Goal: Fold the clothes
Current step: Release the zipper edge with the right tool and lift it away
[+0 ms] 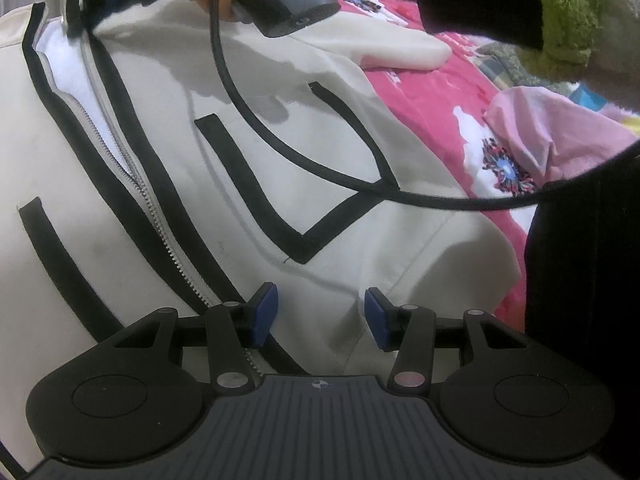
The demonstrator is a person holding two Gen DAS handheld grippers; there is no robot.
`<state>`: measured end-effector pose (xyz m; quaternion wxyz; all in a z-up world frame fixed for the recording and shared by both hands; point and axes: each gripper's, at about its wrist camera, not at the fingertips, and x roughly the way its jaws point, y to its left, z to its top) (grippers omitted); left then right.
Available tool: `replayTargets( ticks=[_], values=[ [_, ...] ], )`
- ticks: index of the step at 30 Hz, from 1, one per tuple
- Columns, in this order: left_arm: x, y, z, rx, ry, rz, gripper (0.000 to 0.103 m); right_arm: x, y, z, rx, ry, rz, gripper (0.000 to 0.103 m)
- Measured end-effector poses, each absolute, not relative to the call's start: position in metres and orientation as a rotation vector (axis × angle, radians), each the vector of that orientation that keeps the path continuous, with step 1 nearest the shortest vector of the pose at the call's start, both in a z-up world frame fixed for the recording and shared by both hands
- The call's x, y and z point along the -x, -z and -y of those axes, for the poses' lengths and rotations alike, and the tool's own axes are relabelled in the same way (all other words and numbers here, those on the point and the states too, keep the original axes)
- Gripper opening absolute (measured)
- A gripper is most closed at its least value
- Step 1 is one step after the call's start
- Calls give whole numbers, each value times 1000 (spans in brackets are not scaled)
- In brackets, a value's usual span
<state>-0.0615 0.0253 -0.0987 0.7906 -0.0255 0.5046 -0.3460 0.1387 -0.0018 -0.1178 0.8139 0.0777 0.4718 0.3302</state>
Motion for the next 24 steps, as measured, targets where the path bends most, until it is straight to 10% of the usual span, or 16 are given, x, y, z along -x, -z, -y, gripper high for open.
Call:
replayTargets(
  ticks=[14,17,24],
  values=[
    [59,101,-24,45,738,-1083,48,-132,138,-56,147,-746,-913,9],
    [62,101,-25,31,755,-1076,48,-128,112,-41,123,-724,-930,31],
    [69,99,-29,23,786,-1075,48,-70,28,105,0,-631,-868,36]
  ],
)
